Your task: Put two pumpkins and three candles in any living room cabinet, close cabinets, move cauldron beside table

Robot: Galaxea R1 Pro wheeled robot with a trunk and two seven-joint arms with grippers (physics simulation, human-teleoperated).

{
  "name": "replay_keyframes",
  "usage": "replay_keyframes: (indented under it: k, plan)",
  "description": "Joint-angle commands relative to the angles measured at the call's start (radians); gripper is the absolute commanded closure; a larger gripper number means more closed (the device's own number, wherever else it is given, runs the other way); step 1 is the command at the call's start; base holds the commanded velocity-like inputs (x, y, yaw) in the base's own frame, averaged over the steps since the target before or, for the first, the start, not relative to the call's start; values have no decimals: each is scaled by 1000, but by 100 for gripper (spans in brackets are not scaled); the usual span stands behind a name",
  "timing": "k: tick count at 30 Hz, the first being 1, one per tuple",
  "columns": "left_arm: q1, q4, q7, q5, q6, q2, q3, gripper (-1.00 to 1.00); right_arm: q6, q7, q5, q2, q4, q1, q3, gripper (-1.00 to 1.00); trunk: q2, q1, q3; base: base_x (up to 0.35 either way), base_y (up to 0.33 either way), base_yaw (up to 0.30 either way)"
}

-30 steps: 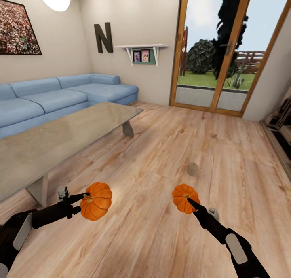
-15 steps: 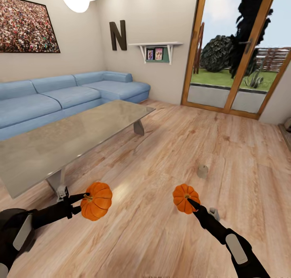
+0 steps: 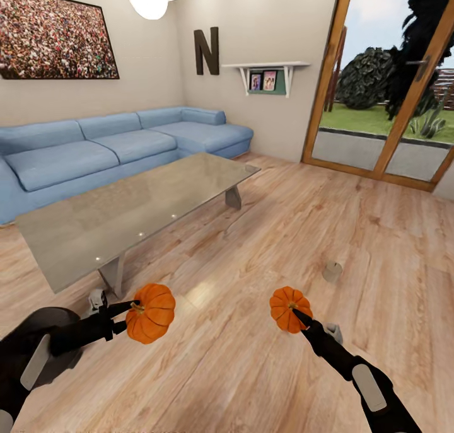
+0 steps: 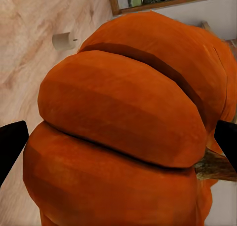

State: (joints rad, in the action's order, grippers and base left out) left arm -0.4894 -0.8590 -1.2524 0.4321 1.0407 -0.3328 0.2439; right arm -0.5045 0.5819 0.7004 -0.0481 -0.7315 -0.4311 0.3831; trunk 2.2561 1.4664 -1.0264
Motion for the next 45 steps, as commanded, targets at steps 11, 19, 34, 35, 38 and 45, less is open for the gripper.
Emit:
replay_keyframes:
  k: [11,19,34,35,38,45]
  plan:
    - [0,0,1,-1,-1,0,-1,100,-3,-3,2,0,1,0,3,100,-77,-42,19,0,0,190]
    - [0,0,1,-1,-1,0,-4,100,-5,-4,5,-1,1,2,5,100,-133,-73,33,0,0,190]
    - [0,0,-1,-1,1,-1,-26,100,-5,-4,6,-1,3,2,6,100,-140,-77,24,0,0,103]
    - [0,0,-1,-1,1,-1,-27,100,-5,-4,5,-1,3,2,6,100,-140,-77,24,0,0,4]
    - [0,0,-1,-1,1,-1,-26,100,-5,-4,5,-1,3,2,7,100,-154,-84,31,0,0,-4]
    - [0,0,-1,-1,1,-1,-27,100,-5,-4,5,-1,3,2,7,100,-182,-100,49,0,0,-175]
